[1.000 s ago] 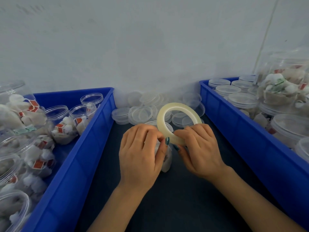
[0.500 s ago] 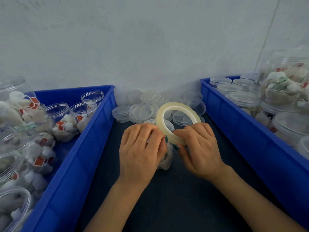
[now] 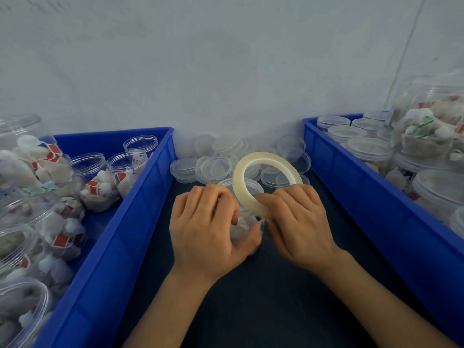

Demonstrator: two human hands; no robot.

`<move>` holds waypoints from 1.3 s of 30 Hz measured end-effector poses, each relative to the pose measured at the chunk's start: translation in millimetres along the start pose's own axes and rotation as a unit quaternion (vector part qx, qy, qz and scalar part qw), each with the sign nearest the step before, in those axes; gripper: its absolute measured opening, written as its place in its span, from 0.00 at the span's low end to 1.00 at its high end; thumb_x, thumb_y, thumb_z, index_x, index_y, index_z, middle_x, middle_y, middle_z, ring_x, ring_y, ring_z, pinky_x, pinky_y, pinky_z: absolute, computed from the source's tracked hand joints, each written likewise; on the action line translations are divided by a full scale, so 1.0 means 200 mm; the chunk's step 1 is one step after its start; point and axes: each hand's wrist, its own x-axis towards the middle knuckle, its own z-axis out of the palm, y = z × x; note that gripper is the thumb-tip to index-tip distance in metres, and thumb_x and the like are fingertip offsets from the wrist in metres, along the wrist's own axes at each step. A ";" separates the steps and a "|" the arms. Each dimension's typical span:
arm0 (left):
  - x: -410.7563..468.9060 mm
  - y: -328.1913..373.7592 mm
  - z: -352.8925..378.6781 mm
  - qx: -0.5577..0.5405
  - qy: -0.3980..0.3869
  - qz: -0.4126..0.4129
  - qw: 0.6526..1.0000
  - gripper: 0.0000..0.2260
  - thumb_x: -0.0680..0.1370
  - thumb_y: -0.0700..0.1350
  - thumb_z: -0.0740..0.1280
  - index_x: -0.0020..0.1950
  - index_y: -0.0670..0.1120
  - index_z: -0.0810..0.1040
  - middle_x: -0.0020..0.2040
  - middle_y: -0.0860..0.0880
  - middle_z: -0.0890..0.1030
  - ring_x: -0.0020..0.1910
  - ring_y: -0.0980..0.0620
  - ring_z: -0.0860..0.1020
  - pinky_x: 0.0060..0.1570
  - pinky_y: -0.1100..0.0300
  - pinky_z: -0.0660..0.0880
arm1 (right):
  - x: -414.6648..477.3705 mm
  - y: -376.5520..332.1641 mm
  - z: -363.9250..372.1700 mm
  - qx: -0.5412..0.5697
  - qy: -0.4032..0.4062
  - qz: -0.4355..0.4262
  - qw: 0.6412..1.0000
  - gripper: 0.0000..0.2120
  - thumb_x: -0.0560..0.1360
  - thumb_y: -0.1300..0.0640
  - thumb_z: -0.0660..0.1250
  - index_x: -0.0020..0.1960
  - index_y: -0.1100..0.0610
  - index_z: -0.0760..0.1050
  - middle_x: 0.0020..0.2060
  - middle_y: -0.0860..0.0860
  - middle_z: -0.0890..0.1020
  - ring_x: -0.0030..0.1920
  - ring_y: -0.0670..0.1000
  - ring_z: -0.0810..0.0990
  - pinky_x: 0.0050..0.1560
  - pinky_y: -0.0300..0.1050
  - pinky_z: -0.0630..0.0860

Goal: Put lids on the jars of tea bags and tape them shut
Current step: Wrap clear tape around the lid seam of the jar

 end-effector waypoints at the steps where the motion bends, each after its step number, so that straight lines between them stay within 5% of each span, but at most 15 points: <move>1: 0.00 0.00 0.00 0.004 -0.005 -0.005 1.000 0.20 0.81 0.60 0.60 0.38 0.47 0.71 0.40 0.48 0.75 0.41 0.51 0.70 0.45 0.58 0.62 | 0.00 0.00 0.00 0.001 0.002 -0.004 1.000 0.12 0.84 0.53 0.54 0.58 0.57 0.73 0.43 0.52 0.81 0.44 0.52 0.73 0.50 0.47 0.67; 7: 0.00 0.01 0.00 0.027 0.012 0.087 0.996 0.13 0.82 0.47 0.65 0.41 0.45 0.80 0.42 0.47 0.81 0.43 0.50 0.71 0.45 0.55 0.67 | -0.01 0.02 -0.01 -0.024 0.007 -0.011 1.000 0.10 0.83 0.53 0.57 0.59 0.56 0.73 0.43 0.53 0.82 0.45 0.52 0.74 0.50 0.48 0.67; 16: 0.02 0.02 -0.04 0.097 0.008 0.163 0.982 0.11 0.80 0.47 0.68 0.39 0.47 0.82 0.40 0.50 0.81 0.40 0.50 0.73 0.42 0.54 0.69 | -0.04 0.17 -0.03 -0.152 0.028 -0.062 0.986 0.21 0.83 0.46 0.56 0.41 0.56 0.80 0.37 0.49 0.80 0.40 0.52 0.81 0.52 0.51 0.61; 39: -0.14 -0.07 -0.22 0.074 -0.083 0.037 0.993 0.12 0.79 0.48 0.64 0.39 0.44 0.81 0.42 0.47 0.79 0.43 0.49 0.71 0.43 0.55 0.64 | -0.14 0.31 -0.01 -0.117 0.019 0.088 0.989 0.26 0.82 0.37 0.56 0.39 0.56 0.77 0.39 0.49 0.79 0.44 0.52 0.76 0.52 0.52 0.60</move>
